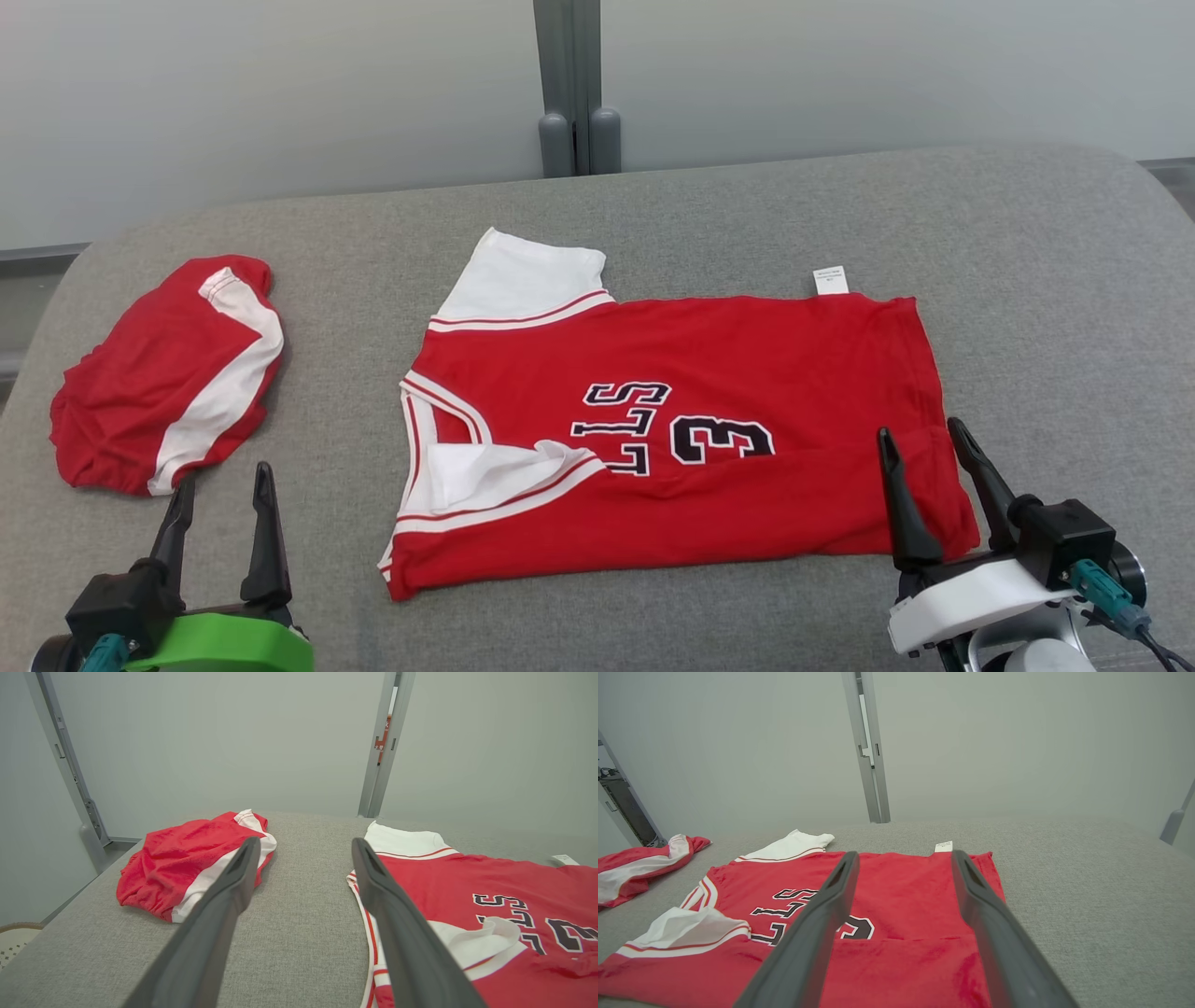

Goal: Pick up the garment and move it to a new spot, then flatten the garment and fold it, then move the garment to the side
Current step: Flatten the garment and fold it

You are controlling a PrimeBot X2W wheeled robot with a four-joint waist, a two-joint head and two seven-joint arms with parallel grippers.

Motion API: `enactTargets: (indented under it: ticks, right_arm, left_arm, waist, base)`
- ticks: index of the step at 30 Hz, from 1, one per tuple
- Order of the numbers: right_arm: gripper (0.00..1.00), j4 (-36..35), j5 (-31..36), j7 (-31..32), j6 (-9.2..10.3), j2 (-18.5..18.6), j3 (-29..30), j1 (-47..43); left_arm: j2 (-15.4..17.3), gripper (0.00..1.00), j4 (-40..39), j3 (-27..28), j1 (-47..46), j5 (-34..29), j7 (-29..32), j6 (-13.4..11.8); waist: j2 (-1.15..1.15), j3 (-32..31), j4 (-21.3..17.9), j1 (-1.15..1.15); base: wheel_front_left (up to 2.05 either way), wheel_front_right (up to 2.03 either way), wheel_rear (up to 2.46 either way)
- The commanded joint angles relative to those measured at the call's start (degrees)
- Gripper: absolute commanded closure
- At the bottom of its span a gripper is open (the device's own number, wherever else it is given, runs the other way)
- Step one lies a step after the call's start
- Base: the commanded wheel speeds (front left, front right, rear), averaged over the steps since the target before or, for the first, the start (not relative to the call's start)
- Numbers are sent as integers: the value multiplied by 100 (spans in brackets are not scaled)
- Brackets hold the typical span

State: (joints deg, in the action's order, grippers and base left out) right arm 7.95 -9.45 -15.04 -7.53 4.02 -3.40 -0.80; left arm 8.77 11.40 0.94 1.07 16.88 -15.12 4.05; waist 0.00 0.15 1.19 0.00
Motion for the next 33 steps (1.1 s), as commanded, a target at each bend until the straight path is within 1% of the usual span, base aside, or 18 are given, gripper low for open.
enactTargets:
  ticks: [1,6,9,14,18,20,21,23,25,29,32,33]
  right_arm:
    - [0,15,-8,-17,9,-11,4,-52]
    - [0,87,-33,-18,9,-22,39,-60]
    - [0,186,-66,-17,9,-34,49,80]
    - [0,400,-41,-17,9,80,-23,649]
    - [0,727,42,187,9,269,-36,1364]
    - [0,913,92,330,9,379,-23,1768]
    - [0,1101,146,498,9,487,-8,2177]
    - [0,1268,183,635,9,557,-6,2581]
    - [0,1478,251,797,10,637,-34,2997]
    - [0,1857,342,1002,9,669,-233,3661]
    - [0,2199,369,1131,10,689,-415,4066]
    - [0,2339,326,1193,10,662,-471,4222]
  left_arm:
    - [-19,0,7,61,103,-67,-2,39]
    - [-103,0,37,181,85,-140,-2,111]
    - [-121,0,66,233,-24,-164,-2,157]
    - [57,0,155,153,-535,-204,-2,258]
    - [286,0,328,-56,-1329,-199,-2,311]
    - [436,0,483,-205,-1838,-104,19,337]
    - [612,0,663,-390,-2369,-43,83,343]
    - [766,0,811,-669,-2883,93,164,350]
    - [983,0,974,-993,-3448,396,278,348]
    - [1419,0,1257,-1647,-4375,907,481,350]
    - [1593,0,1556,-2070,-4919,1319,651,351]
    - [1707,0,1672,-2255,-5132,1390,729,351]
  waist:
    - [0,-7,0,0]
    - [0,-10,2,0]
    - [0,33,-42,0]
    - [0,239,-128,0]
    - [0,532,-161,0]
    - [0,721,-191,0]
    - [0,943,-233,0]
    - [0,1189,-290,0]
    - [0,1483,-377,0]
    - [0,1972,-575,0]
    - [0,2283,-708,0]
    - [0,2403,-768,0]
  base:
    - [0,0,0]
    - [0,0,0]
    - [0,0,0]
    - [0,0,0]
    - [0,0,0]
    - [0,0,0]
    - [0,0,0]
    - [0,0,0]
    - [0,0,0]
    - [0,0,0]
    - [0,0,0]
    - [0,0,0]
